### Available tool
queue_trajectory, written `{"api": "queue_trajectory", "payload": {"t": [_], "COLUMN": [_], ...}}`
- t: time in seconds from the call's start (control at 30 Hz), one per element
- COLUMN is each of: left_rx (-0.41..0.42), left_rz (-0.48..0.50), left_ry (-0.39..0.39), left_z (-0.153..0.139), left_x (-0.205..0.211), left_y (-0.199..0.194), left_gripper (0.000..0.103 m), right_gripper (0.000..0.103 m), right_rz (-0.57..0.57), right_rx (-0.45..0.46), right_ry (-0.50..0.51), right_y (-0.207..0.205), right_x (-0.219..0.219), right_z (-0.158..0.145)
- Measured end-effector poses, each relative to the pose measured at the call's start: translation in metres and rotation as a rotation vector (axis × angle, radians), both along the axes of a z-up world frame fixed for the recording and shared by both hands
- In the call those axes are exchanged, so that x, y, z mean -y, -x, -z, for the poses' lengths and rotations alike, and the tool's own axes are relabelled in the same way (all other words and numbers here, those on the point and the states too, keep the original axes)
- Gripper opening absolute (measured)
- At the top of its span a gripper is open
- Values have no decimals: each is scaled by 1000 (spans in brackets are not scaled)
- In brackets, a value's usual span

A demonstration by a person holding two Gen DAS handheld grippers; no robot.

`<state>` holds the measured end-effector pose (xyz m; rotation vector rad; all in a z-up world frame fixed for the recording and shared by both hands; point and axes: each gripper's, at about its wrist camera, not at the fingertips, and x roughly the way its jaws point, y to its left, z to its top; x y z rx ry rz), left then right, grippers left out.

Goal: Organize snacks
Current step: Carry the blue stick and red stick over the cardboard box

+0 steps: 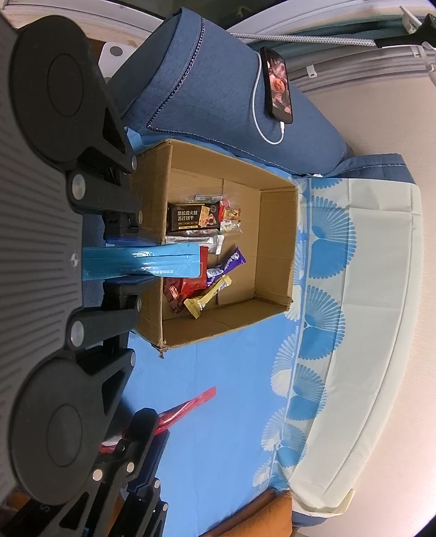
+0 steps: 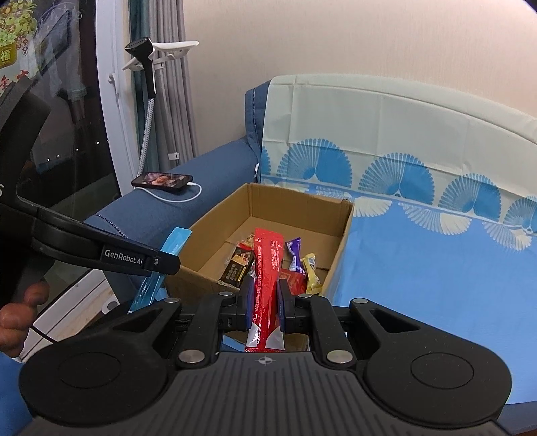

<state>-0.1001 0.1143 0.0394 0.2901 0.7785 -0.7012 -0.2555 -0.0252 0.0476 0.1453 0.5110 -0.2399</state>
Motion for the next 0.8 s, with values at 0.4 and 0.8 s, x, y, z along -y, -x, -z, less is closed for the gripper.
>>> {"api": "queue_trajectory", "payload": {"t": [0.4,0.8], "left_rx": [-4,19], "left_rz": [-19,-29], "left_ry": [-7,2], "left_z": [2,-6], "left_x": [10,28], "left_y": [-22,-59], "left_gripper": [19,20], "right_gripper": [15,15], "right_rz": [36,44], "right_rx": [-30,-42], "right_ry": [-37,-52], "right_y": [-18,-53], "right_x": [13,25], "right_z": [6,4]}}
